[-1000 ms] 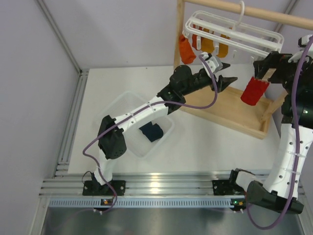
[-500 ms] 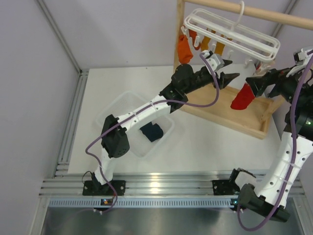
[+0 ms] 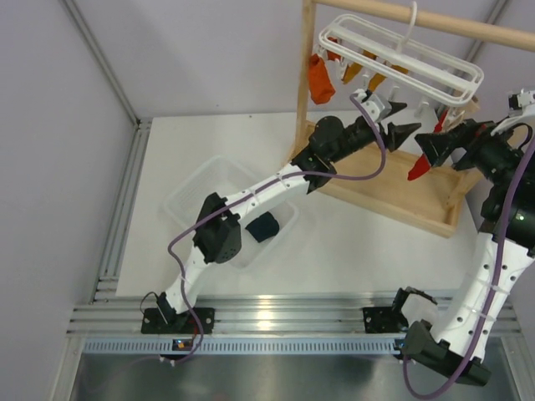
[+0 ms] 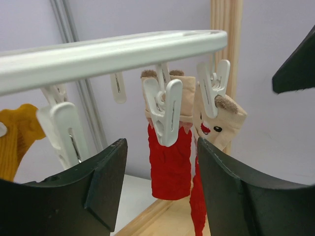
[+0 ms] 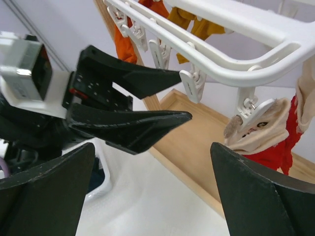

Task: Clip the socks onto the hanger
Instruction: Open the clamp at the hanger.

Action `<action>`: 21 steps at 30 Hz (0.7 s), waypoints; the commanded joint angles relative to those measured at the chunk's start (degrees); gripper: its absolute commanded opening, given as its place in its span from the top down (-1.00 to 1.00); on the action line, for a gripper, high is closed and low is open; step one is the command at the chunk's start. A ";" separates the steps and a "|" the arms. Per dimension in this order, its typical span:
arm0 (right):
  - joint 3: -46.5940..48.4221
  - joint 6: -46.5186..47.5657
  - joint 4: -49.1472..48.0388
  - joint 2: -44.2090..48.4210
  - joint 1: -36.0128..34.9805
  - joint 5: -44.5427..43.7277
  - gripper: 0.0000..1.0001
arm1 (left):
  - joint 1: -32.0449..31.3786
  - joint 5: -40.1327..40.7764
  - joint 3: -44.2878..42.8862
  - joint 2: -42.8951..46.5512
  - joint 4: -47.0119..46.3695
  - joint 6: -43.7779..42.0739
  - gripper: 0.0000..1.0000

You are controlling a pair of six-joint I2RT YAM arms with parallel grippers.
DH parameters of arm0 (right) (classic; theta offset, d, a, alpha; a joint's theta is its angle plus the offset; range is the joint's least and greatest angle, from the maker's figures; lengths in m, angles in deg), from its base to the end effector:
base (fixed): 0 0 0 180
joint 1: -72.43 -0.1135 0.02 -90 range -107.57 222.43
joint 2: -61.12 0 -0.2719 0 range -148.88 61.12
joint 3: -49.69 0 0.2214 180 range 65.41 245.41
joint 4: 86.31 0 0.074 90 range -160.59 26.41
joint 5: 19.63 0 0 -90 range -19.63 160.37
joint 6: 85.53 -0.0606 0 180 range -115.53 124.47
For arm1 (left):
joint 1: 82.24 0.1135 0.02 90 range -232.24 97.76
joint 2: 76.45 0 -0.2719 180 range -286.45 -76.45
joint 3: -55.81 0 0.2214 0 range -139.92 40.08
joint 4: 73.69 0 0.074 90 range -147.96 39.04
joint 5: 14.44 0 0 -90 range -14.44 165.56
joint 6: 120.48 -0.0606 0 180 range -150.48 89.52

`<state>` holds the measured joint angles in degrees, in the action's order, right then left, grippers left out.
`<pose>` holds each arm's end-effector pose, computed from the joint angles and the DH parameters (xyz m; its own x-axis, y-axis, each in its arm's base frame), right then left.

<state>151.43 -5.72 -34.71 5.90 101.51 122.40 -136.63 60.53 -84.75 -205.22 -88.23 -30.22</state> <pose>0.1352 -0.0205 0.4876 -0.1447 0.2050 -0.9680 -0.3674 0.8972 0.2449 0.2934 -0.4366 0.4295 0.2541 -0.3623 -0.8968 0.9217 0.3717 0.1110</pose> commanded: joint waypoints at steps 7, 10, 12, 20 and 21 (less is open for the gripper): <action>5.04 -0.61 4.82 1.52 0.71 -6.41 -0.99 | -2.39 7.82 -7.00 -4.82 -9.11 2.65 -0.33; 5.04 -0.61 3.85 1.61 0.71 -5.71 -0.99 | -2.56 10.36 -8.05 -5.70 -9.82 2.91 -0.33; 4.34 -0.53 2.80 2.13 0.71 -4.23 -0.99 | -2.56 12.12 -8.32 -5.97 -10.78 3.09 -0.28; -2.25 -7.63 -9.13 3.10 0.71 -1.32 -0.95 | -2.30 8.62 -6.31 -3.87 -10.70 2.74 0.36; -2.95 -11.73 -11.33 2.84 0.71 -0.80 -0.86 | -2.30 8.00 -5.60 -3.33 -10.70 2.74 0.42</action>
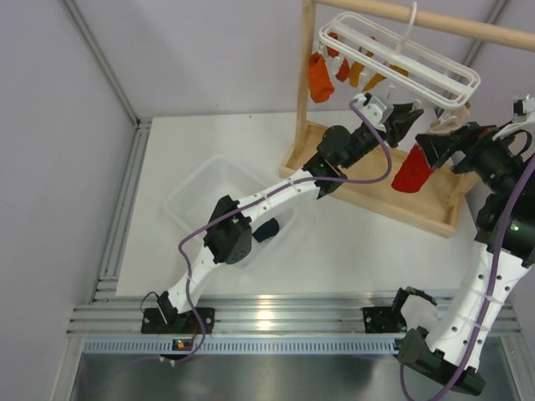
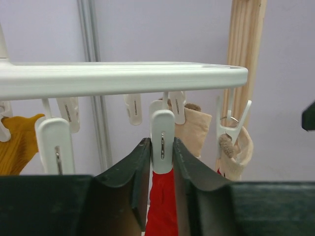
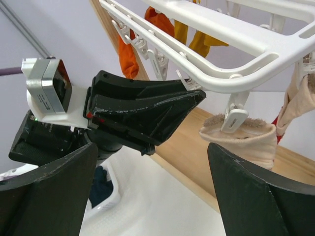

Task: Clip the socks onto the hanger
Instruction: Open the clamp at the hanger.

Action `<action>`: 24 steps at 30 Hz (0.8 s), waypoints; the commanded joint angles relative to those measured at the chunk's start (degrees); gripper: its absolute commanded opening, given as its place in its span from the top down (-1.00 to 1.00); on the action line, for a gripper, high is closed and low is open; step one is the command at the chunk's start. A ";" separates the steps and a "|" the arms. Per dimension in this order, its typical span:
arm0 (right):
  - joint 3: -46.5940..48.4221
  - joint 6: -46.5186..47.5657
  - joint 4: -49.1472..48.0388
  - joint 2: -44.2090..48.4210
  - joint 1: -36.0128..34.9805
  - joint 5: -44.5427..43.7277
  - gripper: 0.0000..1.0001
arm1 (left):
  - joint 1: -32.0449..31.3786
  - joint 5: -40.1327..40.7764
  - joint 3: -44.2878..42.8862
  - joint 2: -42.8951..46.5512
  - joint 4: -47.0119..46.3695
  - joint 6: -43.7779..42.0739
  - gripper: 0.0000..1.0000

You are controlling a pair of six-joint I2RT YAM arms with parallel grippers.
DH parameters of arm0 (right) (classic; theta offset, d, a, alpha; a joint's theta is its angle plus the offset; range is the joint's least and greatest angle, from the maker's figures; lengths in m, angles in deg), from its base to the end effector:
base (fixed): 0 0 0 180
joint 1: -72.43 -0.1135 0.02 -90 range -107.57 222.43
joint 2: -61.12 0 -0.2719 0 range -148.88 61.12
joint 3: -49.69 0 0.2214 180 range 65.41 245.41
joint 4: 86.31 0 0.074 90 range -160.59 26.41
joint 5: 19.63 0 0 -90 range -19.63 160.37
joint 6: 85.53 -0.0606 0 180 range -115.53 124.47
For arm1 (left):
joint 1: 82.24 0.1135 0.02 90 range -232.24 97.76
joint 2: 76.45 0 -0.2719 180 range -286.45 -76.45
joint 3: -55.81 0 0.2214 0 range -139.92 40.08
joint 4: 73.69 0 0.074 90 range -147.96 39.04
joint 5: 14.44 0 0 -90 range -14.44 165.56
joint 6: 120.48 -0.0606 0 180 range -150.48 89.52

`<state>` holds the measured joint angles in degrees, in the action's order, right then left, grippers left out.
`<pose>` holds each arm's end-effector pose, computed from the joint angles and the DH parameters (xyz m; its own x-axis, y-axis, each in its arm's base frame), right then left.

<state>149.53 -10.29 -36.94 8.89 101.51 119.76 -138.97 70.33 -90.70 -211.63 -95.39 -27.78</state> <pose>0.1238 -0.0162 0.4885 -0.1143 0.2533 -0.9606 -0.3285 0.9029 0.2772 0.2930 -0.4567 0.4219 0.2575 -0.4780 -0.8398 0.8877 0.4604 0.0101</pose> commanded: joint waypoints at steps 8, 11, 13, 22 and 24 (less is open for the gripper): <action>-10.20 -21.88 -28.11 0.11 -3.58 0.98 -0.26 | 0.30 -8.99 2.81 7.12 2.35 0.03 0.70; -10.90 -21.10 -28.29 0.02 -6.13 -1.65 -0.19 | 0.22 -9.44 2.81 8.17 4.29 0.11 0.80; -11.25 -20.13 -27.59 0.02 -7.19 -3.15 -0.17 | 0.22 -9.62 2.81 8.61 5.00 -0.06 0.83; -10.64 -17.93 -30.12 -1.65 -9.66 -15.11 -0.13 | 0.22 -12.51 3.08 10.46 10.09 -1.47 0.86; -10.55 -18.98 -30.83 -2.26 -9.74 -15.28 -0.08 | 0.22 -13.04 3.34 11.16 10.97 -1.64 0.86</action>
<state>138.05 -28.34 -63.21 7.30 92.44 107.56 -138.64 59.81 -87.72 -205.09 -86.21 -28.76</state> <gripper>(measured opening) 0.549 0.252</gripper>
